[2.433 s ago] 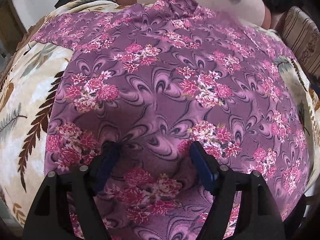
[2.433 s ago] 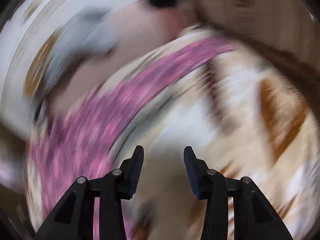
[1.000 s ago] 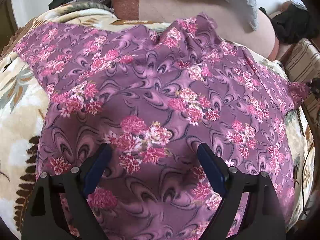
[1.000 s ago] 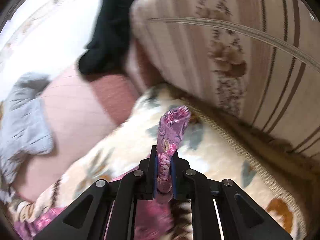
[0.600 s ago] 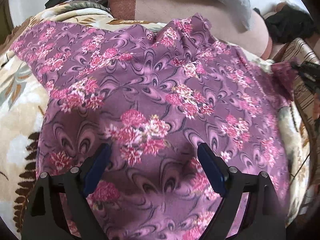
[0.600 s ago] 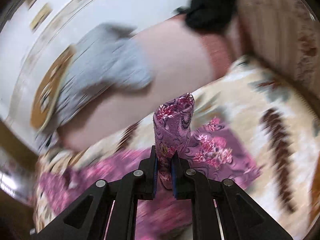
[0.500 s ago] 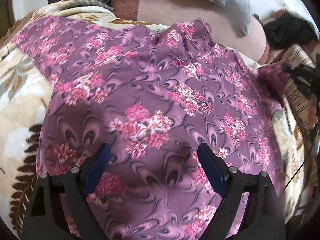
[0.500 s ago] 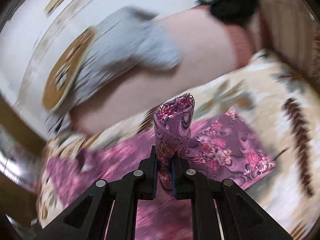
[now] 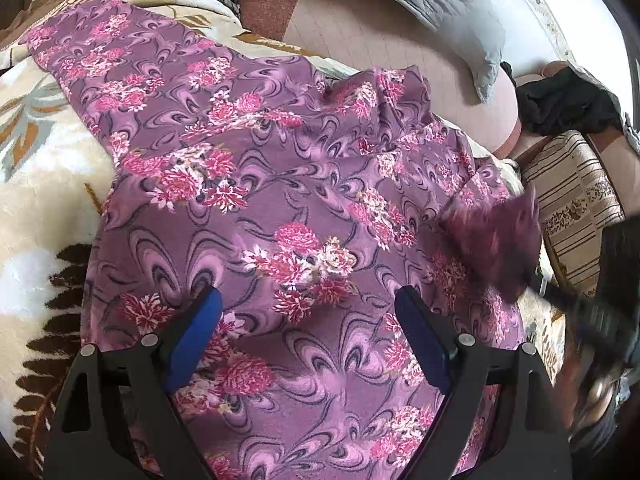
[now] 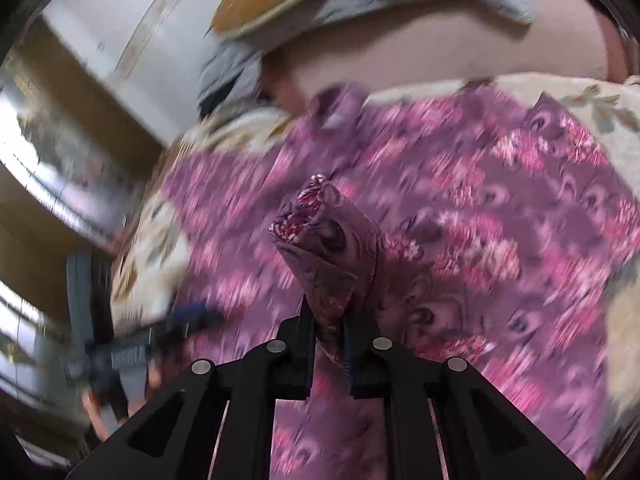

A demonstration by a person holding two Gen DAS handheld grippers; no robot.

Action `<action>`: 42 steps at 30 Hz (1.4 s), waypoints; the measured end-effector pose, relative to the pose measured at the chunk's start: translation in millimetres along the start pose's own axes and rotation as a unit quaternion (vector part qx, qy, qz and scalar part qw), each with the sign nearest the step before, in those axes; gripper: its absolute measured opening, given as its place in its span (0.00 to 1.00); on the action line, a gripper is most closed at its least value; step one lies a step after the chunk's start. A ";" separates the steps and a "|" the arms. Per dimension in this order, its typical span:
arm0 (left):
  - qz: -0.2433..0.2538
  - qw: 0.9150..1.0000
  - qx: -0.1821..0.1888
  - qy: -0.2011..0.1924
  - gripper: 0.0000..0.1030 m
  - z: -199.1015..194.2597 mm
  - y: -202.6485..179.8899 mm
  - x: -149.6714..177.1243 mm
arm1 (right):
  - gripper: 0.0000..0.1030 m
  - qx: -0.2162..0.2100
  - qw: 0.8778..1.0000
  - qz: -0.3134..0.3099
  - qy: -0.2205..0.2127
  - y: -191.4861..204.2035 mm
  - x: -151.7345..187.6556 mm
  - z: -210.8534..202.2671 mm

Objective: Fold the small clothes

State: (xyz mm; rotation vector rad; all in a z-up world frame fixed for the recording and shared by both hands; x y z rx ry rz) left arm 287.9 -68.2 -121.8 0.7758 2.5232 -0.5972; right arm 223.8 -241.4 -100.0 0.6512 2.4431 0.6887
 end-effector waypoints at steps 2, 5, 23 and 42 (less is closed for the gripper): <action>0.006 1.000 0.001 0.003 0.86 1.3 -2.4 0.8 | 0.11 -0.006 1.000 -0.016 0.022 10.2 27.8 1.9; 0.012 1.000 0.018 0.007 0.86 2.9 -10.3 2.8 | 0.11 -0.003 0.998 -0.047 0.042 16.2 63.2 -2.8; 0.089 0.988 0.077 0.101 0.86 21.8 -104.1 32.5 | 0.34 -0.026 0.997 -0.008 0.075 -38.1 128.9 -85.4; 0.066 0.989 0.039 0.123 0.06 -8.9 -105.3 76.7 | 0.11 0.006 0.975 0.219 -0.030 -153.0 -25.2 -51.6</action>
Point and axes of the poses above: each gripper's, at about its wrist camera, not at the fingertips, and z roughly the way its jaws point, y to its left, x to its underside, the point moved 10 cm from there along z, roughly the way its jaws point, and after that the axes turned 15 degrees about z, right-handed, at the moved point
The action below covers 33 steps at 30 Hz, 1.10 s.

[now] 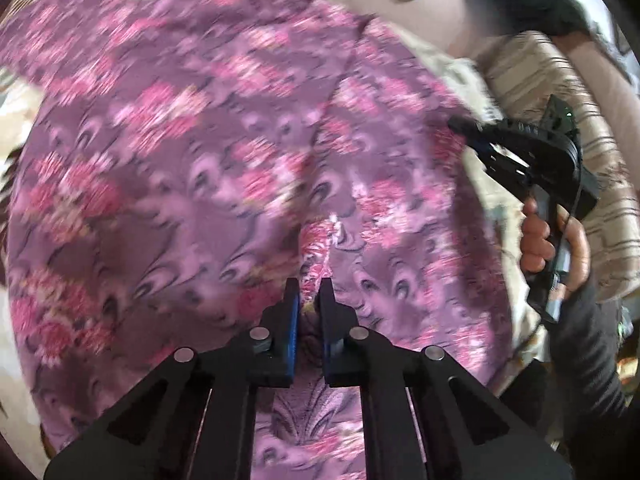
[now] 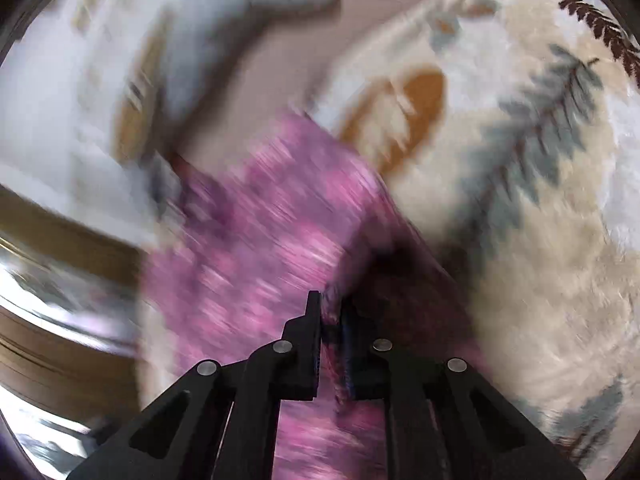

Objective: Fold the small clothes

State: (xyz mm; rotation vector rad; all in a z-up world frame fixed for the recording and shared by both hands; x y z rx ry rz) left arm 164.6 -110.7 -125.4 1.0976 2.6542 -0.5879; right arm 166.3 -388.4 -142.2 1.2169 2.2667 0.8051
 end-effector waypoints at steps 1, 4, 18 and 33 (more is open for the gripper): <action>-0.012 1.000 -0.001 0.006 0.07 1.9 4.7 3.5 | 0.11 0.020 1.000 -0.008 0.006 -7.3 4.7 4.9; -0.044 0.999 0.024 -0.001 0.08 -4.2 7.2 8.1 | 0.20 -0.011 1.000 0.003 -0.018 -19.7 13.8 -14.8; -0.046 0.997 0.065 0.012 0.14 -4.9 -33.5 18.1 | 0.70 -0.093 0.994 -0.029 -0.049 -17.4 22.9 -21.4; -0.060 0.998 0.007 0.022 0.16 -32.6 -7.5 37.8 | 0.53 -0.128 0.989 0.042 -0.064 -11.2 -9.9 -33.7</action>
Point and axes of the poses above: each gripper's, at about its wrist camera, not at the fingertips, and z roughly the way its jaws point, y to its left, x to its underside, the point moved 10 cm from there along z, roughly the way its jaws point, and after that the axes turned 15 degrees about z, right-handed, at the moved point
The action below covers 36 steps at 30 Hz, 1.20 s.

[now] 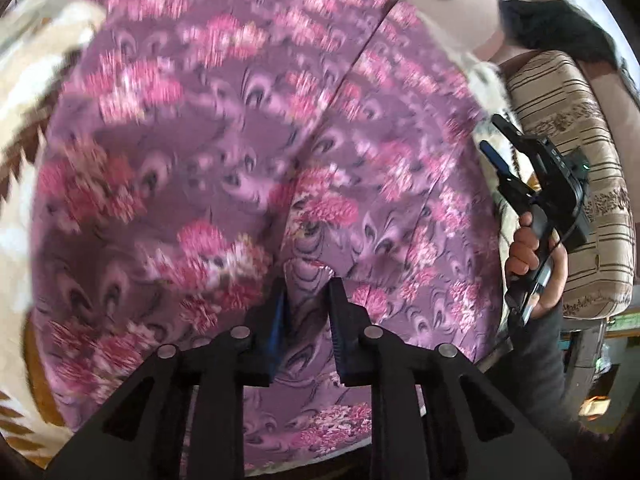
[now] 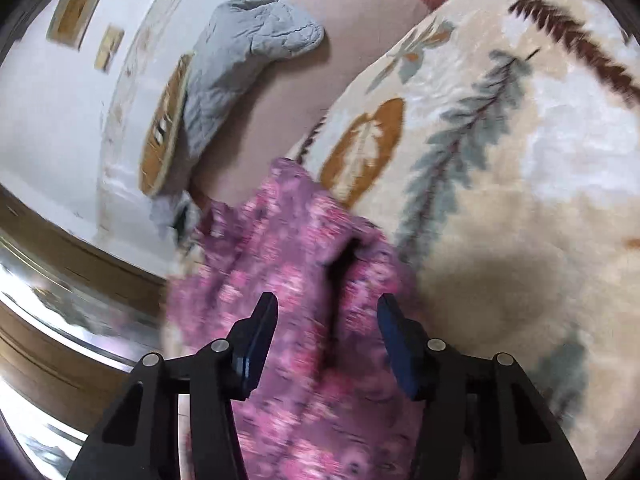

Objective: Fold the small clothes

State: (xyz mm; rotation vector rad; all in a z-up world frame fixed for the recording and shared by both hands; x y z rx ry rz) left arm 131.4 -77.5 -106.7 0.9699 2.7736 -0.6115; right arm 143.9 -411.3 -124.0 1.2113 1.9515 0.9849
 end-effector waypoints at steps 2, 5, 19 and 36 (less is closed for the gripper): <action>0.017 1.000 -0.010 -0.014 0.16 -10.5 -2.9 -9.9 | 0.53 -0.008 0.999 0.032 0.011 -1.7 -8.8 13.5; 0.036 0.999 0.000 -0.039 0.18 -20.9 -13.6 -26.3 | 0.45 -0.017 0.992 0.107 0.061 -13.3 -19.9 48.5; 0.016 0.998 -0.052 -0.009 0.30 -6.7 22.9 -30.4 | 0.14 0.060 0.997 -0.006 -0.053 23.6 -61.5 3.4; 0.033 0.997 -0.024 -0.059 0.48 -5.2 43.7 -70.2 | 0.29 0.121 0.976 -0.183 -0.006 75.0 37.7 73.9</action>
Point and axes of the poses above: each gripper's, at about its wrist camera, not at the fingertips, and z roughly the way its jaws point, y to its left, x to its underside, the point moved 10 cm from there along z, roughly the way its jaws point, and after that the axes turned 15 degrees about z, right-handed, at the moved point
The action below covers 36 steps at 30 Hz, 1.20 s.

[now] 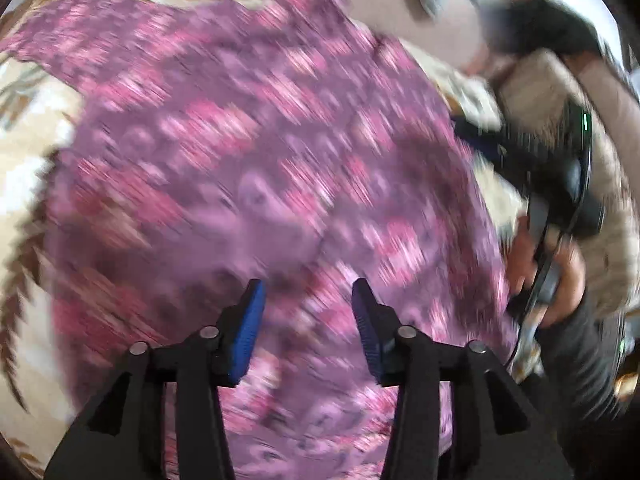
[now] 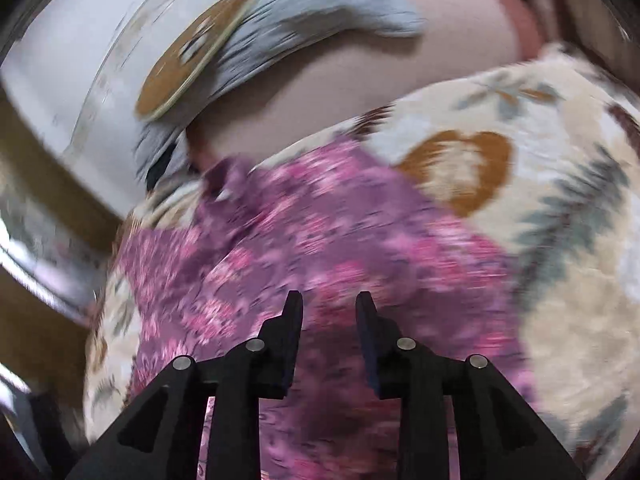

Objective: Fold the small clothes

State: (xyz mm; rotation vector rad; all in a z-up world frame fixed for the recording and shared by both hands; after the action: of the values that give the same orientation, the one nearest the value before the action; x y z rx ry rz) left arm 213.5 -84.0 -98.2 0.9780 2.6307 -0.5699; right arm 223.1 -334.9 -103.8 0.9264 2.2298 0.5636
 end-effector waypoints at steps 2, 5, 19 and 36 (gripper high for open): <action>-0.033 0.999 -0.011 -0.019 0.51 -14.3 37.6 -19.0 | 0.29 0.011 1.000 -0.016 0.014 6.3 13.9 18.2; -0.082 0.994 -0.055 -0.038 0.52 -36.0 115.3 -46.1 | 0.31 0.040 0.999 -0.015 0.034 -2.8 37.1 50.6; -0.356 0.917 -0.136 -0.119 0.57 -82.1 422.0 -124.2 | 0.79 0.058 0.990 -0.128 -0.007 21.5 58.4 58.6; -0.371 0.903 -0.105 -0.190 0.02 -61.9 453.2 -179.7 | 0.90 0.033 0.991 -0.129 0.005 26.1 59.9 64.5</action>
State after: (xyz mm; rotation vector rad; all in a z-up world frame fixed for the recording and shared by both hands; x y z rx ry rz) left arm 641.5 157.5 -94.3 -0.2272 2.5491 -0.5370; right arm 248.3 -264.7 -157.2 0.6526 2.3432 0.3776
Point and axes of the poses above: each gripper's, at about its wrist camera, not at the fingertips, and z roughly the way its jaws point, y to its left, x to its underside, the point moved 10 cm from there along z, roughly the way its jaws point, and after that the axes turned 15 degrees about z, right-handed, at the moved point
